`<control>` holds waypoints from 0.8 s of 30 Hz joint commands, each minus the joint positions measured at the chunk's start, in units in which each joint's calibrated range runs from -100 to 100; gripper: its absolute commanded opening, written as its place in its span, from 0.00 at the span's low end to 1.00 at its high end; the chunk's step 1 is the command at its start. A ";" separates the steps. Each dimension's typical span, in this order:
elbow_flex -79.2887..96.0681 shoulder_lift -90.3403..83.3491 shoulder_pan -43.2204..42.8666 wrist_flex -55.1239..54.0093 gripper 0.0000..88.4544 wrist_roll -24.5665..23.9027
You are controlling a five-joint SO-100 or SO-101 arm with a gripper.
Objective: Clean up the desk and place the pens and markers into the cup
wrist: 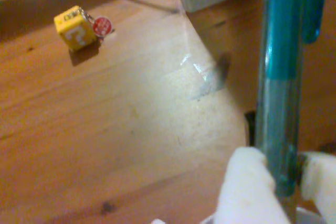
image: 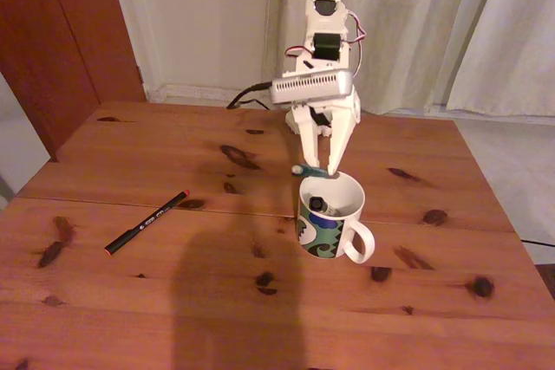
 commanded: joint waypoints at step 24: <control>6.91 -3.22 0.33 -1.84 0.01 1.31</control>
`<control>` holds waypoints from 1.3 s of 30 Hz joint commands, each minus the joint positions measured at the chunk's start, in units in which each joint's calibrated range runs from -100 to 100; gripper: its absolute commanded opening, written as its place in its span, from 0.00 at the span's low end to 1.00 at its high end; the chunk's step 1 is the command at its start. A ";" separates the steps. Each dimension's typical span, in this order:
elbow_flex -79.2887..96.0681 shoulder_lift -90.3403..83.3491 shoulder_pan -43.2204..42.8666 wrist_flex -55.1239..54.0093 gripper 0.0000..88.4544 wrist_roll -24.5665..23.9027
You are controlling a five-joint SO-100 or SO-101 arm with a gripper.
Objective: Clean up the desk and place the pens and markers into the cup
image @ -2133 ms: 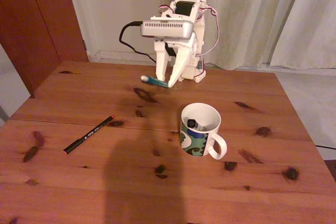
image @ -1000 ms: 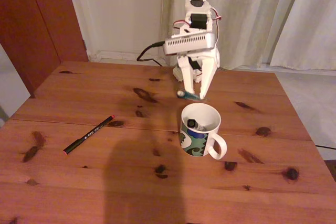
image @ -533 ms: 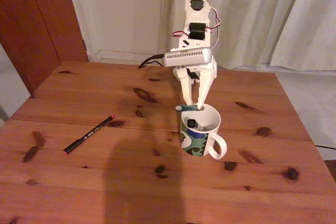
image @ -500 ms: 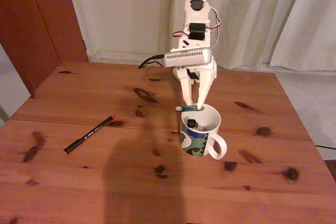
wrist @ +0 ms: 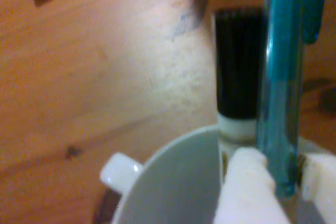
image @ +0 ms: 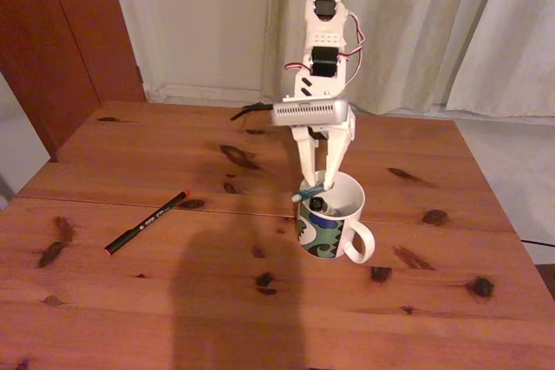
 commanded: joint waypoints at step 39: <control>-11.21 -3.05 3.23 -1.68 0.13 1.88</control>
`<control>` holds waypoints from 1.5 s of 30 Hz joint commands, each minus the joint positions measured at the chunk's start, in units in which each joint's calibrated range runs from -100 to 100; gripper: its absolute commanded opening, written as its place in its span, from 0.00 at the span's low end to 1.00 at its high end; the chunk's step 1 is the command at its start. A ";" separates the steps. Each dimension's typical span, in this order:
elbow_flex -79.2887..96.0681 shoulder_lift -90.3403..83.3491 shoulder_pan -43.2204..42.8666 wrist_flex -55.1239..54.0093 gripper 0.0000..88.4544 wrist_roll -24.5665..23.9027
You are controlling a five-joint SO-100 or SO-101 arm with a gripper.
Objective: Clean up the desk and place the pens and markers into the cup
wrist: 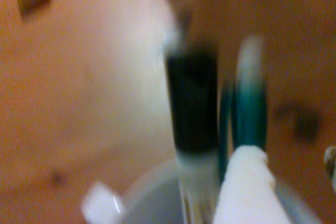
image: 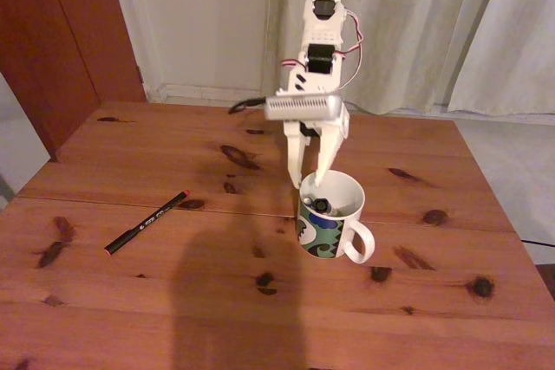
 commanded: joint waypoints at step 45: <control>-76.48 60.01 32.44 39.10 0.01 22.05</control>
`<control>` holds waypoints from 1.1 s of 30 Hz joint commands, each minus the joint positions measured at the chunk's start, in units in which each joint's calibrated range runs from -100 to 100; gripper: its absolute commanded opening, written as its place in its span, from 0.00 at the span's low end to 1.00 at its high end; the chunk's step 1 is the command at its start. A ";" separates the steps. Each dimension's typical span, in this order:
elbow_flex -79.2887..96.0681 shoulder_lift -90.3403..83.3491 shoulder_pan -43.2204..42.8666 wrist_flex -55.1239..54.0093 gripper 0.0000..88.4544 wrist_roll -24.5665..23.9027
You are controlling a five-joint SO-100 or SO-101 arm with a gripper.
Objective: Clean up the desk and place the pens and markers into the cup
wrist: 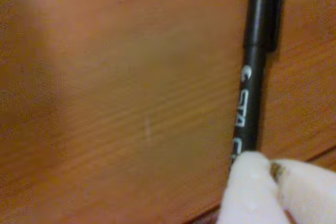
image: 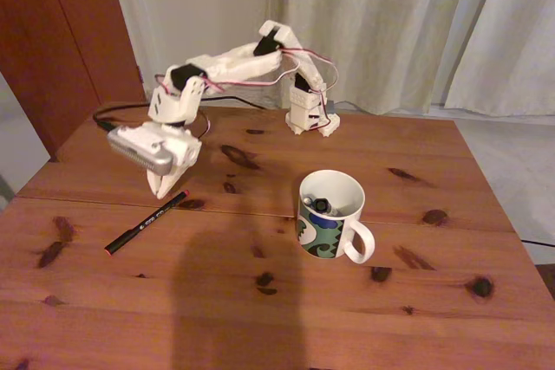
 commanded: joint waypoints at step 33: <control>0.83 2.85 -0.15 -0.58 0.01 -3.63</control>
